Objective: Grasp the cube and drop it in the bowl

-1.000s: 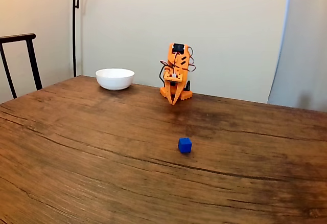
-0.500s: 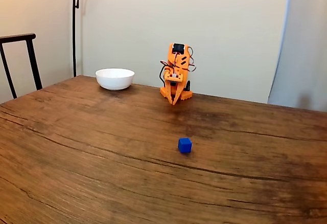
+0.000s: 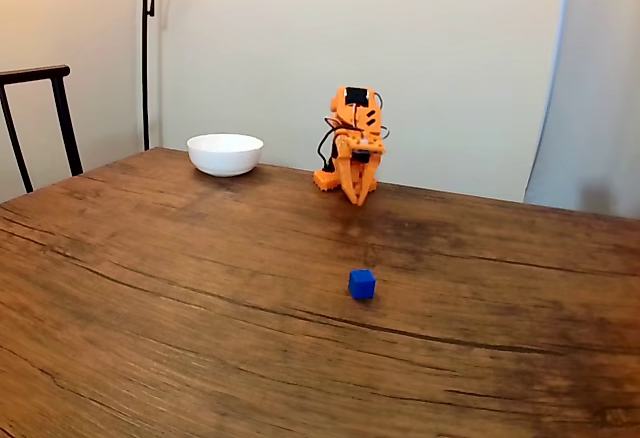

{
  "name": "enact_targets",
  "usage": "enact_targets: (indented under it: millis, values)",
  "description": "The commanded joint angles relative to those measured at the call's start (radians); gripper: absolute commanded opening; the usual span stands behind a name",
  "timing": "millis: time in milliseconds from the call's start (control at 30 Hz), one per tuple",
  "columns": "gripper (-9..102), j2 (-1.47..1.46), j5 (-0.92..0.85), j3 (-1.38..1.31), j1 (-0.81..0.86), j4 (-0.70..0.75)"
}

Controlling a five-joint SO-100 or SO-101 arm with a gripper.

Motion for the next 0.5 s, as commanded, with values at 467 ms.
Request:
enact_targets:
  millis: [467]
  values:
    - [-1,-0.003,0.023,-0.170,-0.018,0.026]
